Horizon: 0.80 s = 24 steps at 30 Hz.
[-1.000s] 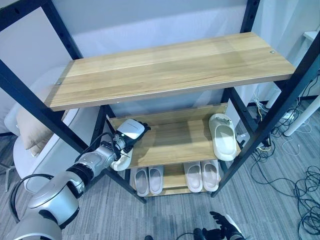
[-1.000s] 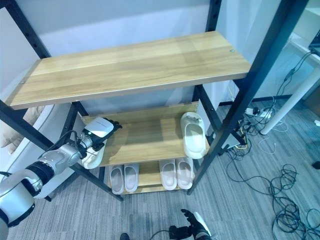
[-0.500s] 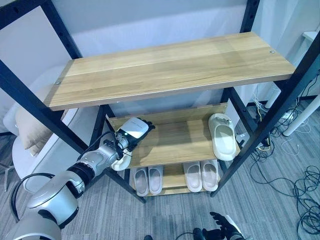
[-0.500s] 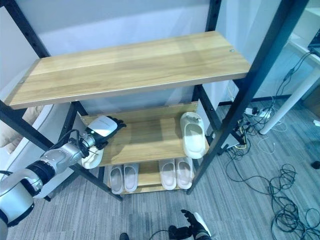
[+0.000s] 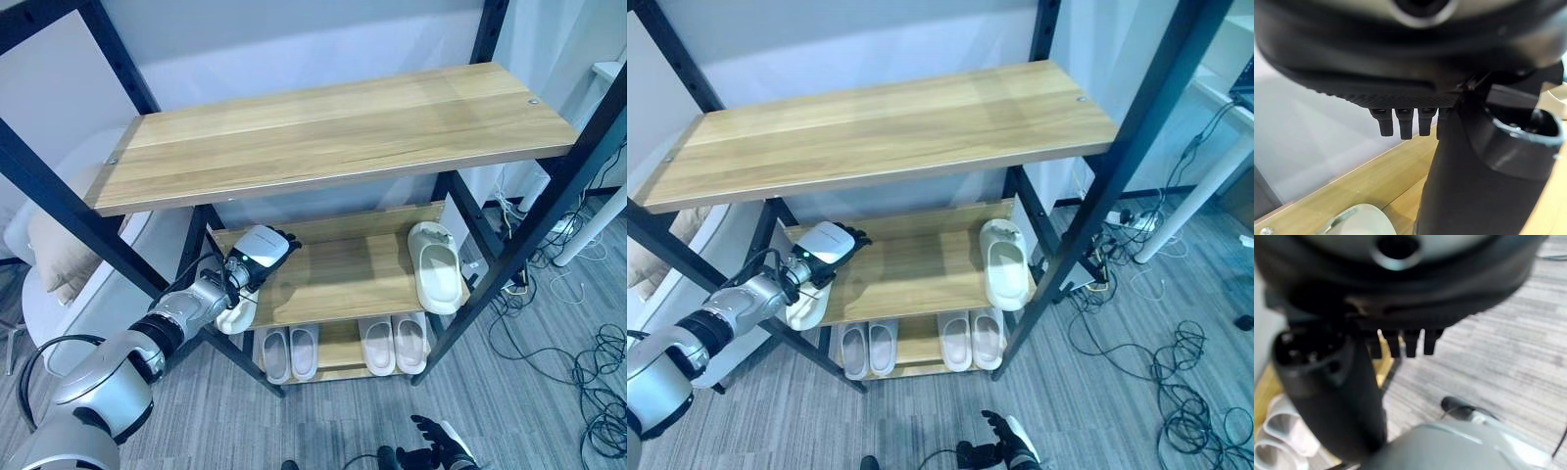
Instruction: Arrange the slippers neatly on the shoe rack.
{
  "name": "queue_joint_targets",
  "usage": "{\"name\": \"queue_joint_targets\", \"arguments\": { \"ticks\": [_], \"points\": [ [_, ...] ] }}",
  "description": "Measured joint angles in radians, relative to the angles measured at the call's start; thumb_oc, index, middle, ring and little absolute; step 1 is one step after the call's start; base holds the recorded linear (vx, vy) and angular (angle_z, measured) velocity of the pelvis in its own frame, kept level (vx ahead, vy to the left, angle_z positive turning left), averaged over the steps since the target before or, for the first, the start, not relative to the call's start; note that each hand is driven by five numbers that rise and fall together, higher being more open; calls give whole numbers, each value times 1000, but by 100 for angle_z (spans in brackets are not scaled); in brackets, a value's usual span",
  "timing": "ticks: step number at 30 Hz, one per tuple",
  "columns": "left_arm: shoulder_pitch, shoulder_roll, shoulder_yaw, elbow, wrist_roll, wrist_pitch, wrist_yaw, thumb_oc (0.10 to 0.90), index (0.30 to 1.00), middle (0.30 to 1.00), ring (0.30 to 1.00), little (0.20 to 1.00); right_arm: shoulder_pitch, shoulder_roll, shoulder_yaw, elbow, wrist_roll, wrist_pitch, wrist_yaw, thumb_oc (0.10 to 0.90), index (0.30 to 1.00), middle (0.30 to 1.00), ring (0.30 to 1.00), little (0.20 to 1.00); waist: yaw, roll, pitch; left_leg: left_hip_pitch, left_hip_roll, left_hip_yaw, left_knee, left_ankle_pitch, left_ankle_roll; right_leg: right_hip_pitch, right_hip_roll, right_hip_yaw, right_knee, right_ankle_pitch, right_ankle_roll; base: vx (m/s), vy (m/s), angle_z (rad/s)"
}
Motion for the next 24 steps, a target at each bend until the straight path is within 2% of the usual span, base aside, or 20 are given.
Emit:
{"name": "queue_joint_targets", "arguments": {
  "ticks": [9, 17, 24],
  "points": [
    [0, 4, 0, 5, 21, 1, 0, 800, 900, 900, 900, 900, -2, 0, 2, 0, 1, 2, 0, 800, 900, 900, 900, 900, 0, -2, 2, 0, 0, 0, 0, 0, 0, 0, 0, 0, 0, 0, 0, 0, 0, 0],
    [0, 13, 2, 6, 39, 44, 3, 800, 900, 900, 900, 900, -10, 1, 11, 1, 2, 9, 3, 800, 900, 900, 900, 900, 2, -9, 7, 0, 0, 0, 0, 0, 0, 0, 0, -1, 0, 0, 0, 0, 0, 0],
    [-1, 13, 3, 3, 47, 45, 25, 800, 900, 900, 900, 900, -11, 3, 11, 6, 2, 10, 3, 800, 900, 900, 900, 900, 21, -19, 14, 1, -1, 0, 2, 0, 0, 1, 1, -1, 0, 0, 0, 0, 0, 0]
  ]
}}
